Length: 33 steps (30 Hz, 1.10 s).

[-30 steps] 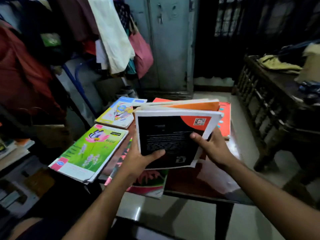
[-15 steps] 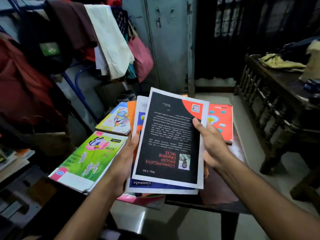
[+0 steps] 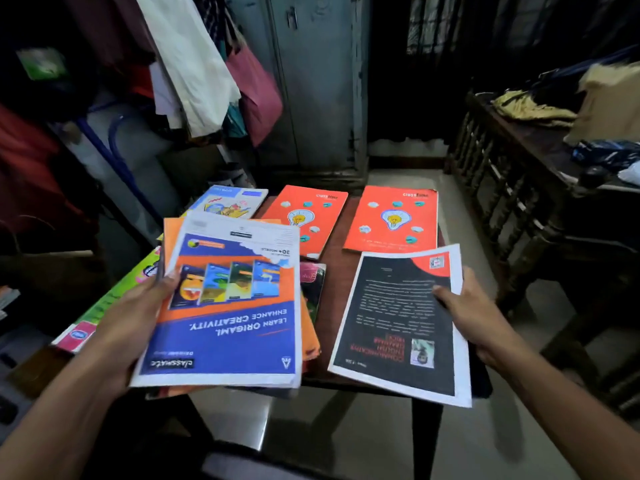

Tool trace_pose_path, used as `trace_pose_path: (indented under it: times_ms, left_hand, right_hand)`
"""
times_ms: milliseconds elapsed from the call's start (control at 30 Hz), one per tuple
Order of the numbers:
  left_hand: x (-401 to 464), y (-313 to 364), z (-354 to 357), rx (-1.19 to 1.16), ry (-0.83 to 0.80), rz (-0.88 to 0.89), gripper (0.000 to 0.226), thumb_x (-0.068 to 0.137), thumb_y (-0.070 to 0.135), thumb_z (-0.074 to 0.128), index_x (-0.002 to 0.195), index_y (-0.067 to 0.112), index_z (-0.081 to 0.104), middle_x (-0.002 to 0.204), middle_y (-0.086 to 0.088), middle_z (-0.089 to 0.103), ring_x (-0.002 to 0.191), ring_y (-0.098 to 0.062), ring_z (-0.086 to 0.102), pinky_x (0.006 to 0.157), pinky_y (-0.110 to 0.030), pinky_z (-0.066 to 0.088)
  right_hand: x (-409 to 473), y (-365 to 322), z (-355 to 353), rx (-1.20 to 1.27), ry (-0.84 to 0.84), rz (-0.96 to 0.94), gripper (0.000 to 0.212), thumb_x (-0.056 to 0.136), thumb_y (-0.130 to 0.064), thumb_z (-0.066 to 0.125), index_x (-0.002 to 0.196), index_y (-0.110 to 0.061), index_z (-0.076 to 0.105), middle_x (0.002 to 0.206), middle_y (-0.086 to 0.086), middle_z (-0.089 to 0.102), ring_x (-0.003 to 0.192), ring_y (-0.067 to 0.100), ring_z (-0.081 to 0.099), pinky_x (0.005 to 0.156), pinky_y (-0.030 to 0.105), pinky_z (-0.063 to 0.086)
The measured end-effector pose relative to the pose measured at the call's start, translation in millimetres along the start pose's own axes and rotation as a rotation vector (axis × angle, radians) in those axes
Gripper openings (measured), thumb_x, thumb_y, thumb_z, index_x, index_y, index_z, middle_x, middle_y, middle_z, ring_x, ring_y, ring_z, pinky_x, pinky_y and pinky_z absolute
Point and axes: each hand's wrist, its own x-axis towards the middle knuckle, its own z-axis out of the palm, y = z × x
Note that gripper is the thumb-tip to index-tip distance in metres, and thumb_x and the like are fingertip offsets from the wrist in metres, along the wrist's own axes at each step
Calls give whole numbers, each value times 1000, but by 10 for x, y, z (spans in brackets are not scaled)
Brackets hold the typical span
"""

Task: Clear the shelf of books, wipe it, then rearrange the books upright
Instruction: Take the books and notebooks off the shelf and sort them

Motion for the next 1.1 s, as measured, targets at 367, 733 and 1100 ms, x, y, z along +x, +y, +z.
trace_pose_path:
  times_ms: [367, 733, 1100]
  left_hand:
    - [91, -185, 268, 76, -65, -111, 25, 97, 42, 61, 99, 19, 70, 76, -15, 76, 52, -28, 71, 43, -32, 56]
    - [201, -355, 237, 121, -116, -210, 34, 98, 42, 58, 111, 11, 67, 88, -21, 76, 65, -35, 74, 54, -37, 60]
    - [240, -473, 247, 89, -63, -154, 28, 99, 41, 58, 108, 17, 68, 83, -15, 77, 63, -31, 74, 61, -36, 57]
  right_hand:
    - [-85, -257, -3, -516, -127, -143, 45, 91, -44, 66, 132, -39, 47, 118, -5, 60, 106, 20, 64, 96, 43, 52]
    - [1166, -361, 376, -1097, -246, -352, 48, 107, -49, 28, 155, -42, 24, 167, 1, 15, 154, 33, 9, 121, 59, 10]
    - [1316, -266, 344, -1045, -209, -381, 38, 105, -38, 39, 142, -38, 38, 163, -4, 26, 153, 28, 15, 120, 63, 11]
